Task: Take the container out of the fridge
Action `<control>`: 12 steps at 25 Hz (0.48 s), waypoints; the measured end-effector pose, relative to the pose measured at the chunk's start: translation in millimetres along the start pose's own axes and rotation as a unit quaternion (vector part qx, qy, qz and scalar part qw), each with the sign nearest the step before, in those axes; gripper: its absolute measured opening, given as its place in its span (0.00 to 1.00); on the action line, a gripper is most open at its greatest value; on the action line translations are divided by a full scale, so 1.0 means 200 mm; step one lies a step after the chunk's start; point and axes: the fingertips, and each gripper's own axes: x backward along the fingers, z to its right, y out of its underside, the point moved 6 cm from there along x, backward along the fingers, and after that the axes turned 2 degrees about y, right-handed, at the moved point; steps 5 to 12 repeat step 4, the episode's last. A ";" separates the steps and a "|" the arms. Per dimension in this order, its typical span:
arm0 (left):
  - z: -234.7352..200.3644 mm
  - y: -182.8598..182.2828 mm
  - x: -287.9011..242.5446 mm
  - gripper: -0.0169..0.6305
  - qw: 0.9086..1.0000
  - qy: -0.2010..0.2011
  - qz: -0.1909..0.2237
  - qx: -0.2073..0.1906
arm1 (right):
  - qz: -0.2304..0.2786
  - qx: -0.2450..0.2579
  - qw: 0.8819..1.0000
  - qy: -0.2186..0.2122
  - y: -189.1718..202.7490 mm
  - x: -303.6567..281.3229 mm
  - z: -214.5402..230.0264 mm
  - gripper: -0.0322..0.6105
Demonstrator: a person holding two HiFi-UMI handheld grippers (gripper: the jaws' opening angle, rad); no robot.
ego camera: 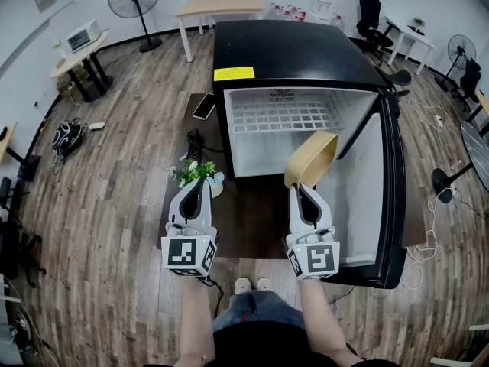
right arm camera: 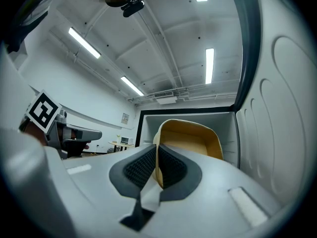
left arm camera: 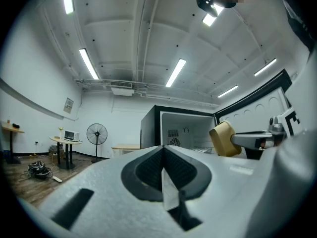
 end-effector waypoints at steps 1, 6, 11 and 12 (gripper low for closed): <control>0.00 0.00 0.00 0.04 1.000 0.000 0.000 0.000 | 0.000 0.000 1.000 0.000 0.00 0.00 0.00 0.09; 0.01 0.01 -0.01 0.04 1.000 0.002 -0.001 0.000 | 0.000 -0.001 1.000 0.000 0.01 0.00 0.01 0.09; 0.01 0.01 -0.01 0.04 1.000 0.002 -0.001 0.000 | 0.000 -0.001 1.000 0.000 0.01 0.00 0.01 0.09; 0.01 0.01 -0.01 0.04 1.000 0.002 -0.001 0.000 | 0.000 -0.001 1.000 0.000 0.01 0.00 0.01 0.09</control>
